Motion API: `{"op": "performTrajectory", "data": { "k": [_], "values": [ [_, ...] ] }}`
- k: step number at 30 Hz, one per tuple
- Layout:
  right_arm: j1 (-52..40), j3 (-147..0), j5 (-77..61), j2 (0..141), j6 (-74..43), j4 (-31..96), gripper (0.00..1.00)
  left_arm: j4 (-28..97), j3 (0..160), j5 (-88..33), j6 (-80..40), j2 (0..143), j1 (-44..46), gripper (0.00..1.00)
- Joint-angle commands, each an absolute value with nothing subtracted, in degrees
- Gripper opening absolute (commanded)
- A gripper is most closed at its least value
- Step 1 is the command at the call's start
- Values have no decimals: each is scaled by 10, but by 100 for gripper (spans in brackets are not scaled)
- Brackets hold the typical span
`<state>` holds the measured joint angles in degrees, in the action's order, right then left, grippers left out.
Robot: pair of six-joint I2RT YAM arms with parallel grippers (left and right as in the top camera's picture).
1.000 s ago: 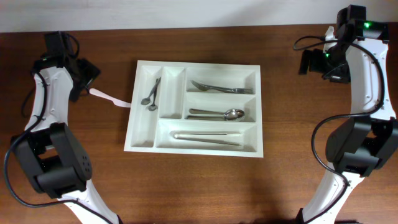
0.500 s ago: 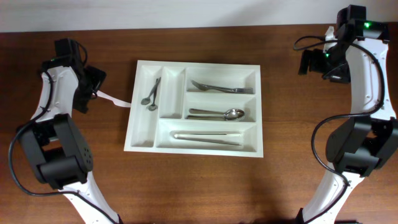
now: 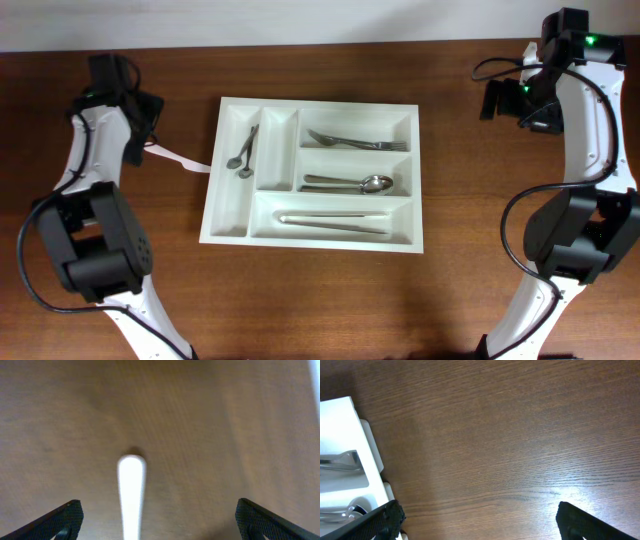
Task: Pack container
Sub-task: 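Move the left gripper over the white plastic spoon, then lower the left gripper and close it on the white plastic spoon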
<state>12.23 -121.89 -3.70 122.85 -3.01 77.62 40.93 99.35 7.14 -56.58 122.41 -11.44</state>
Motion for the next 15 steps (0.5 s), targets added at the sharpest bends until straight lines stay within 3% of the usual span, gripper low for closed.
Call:
{"op": "performTrajectory", "data": {
  "k": [1, 4, 15],
  "values": [
    [120, -1225, -36, 1220, -33, 776, 99, 366, 1002, 78, -512, 1249, -70, 99],
    [120, -1225, -36, 1220, -33, 776, 99, 330, 1002, 78, -438, 1267, -36, 99],
    [120, -1225, -36, 1220, -33, 776, 99, 372, 1002, 105, -434, 1280, -28, 99]
  ]
}}
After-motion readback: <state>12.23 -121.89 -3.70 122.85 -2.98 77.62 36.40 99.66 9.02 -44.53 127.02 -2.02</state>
